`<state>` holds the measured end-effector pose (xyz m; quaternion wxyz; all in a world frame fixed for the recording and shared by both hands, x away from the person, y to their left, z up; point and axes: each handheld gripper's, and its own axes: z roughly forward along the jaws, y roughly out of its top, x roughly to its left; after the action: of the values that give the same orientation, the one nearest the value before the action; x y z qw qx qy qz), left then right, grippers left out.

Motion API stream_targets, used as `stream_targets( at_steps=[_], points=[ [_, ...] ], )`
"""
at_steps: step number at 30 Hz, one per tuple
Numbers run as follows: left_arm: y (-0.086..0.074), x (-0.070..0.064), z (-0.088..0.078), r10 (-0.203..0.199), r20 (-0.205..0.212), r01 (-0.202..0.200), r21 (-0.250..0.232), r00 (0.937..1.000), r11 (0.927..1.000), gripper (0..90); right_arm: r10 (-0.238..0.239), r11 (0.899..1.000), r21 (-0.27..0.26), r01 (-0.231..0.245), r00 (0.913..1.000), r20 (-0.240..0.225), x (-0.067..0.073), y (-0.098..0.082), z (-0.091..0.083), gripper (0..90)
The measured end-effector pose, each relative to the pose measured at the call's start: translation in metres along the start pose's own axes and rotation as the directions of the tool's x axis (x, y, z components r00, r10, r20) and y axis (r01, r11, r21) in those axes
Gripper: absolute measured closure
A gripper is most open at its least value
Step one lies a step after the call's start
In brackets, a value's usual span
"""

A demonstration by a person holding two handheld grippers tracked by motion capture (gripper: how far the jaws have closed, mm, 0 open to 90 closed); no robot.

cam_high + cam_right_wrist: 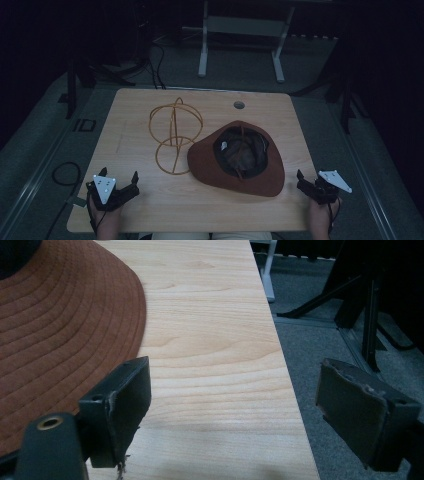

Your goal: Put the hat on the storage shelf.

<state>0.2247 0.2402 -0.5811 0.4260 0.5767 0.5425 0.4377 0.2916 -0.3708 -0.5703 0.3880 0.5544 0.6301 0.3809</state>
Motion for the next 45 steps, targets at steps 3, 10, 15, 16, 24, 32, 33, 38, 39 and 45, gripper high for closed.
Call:
stream_targets(
  at_steps=[3, 10, 15, 16, 24, 32, 33, 38, 39, 45],
  points=[
    [0.000, -0.001, 0.001, 0.023, 0.003, -0.023, 0.013, 0.9997, 0.9996, 2.4, 0.001, 1.000, 0.006, -0.001, 0.9998, -0.020, 0.000, 0.000, 0.000, 14.7],
    [0.002, -0.002, -0.001, 0.051, 0.012, -0.051, -0.002, 0.9987, 0.9987, 2.4, -0.009, 0.999, 0.040, 0.012, 0.9979, -0.064, 0.000, 0.001, 0.002, 15.0],
    [0.002, 0.000, -0.003, 0.018, 0.045, -0.018, 0.005, 0.9988, 0.9998, 2.4, -0.003, 0.997, 0.079, 0.009, 0.9974, -0.072, 0.002, 0.006, 0.003, 14.8],
    [0.002, 0.000, -0.003, 0.018, 0.045, -0.018, 0.005, 0.9988, 0.9998, 2.4, 0.016, 0.996, 0.088, -0.008, 0.9963, -0.085, 0.003, 0.007, 0.002, 14.8],
    [0.003, -0.004, -0.005, 0.016, 0.095, -0.019, 0.034, 0.9953, 0.9992, 2.4, 0.039, 0.986, 0.166, -0.016, 0.9902, -0.134, 0.009, 0.031, -0.005, 12.2],
    [0.006, -0.008, -0.007, -0.010, 0.136, 0.002, 0.063, 0.9906, 0.9980, 2.4, 0.004, 0.993, 0.117, 0.011, 0.9919, -0.127, 0.019, 0.054, -0.009, 10.2],
    [0.007, -0.009, -0.008, -0.002, 0.140, -0.007, 0.065, 0.9901, 0.9979, 2.4, -0.002, 0.994, 0.112, 0.016, 0.9924, -0.123, 0.021, 0.057, -0.009, 10.2],
    [0.008, -0.014, -0.008, 0.007, 0.159, -0.017, 0.067, 0.9873, 0.9976, 2.4, -0.044, 0.995, 0.079, 0.055, 0.9896, -0.137, 0.029, 0.073, -0.009, 11.0],
    [0.008, -0.015, -0.008, 0.013, 0.160, -0.023, 0.067, 0.9870, 0.9975, 2.4, -0.041, 0.994, 0.090, 0.056, 0.9868, -0.157, 0.031, 0.077, -0.009, 11.0],
    [0.007, -0.017, -0.009, 0.028, 0.179, -0.041, 0.067, 0.9835, 0.9969, 2.4, -0.060, 0.993, 0.089, 0.080, 0.9760, -0.209, 0.043, 0.096, -0.001, 13.1]
  ],
)
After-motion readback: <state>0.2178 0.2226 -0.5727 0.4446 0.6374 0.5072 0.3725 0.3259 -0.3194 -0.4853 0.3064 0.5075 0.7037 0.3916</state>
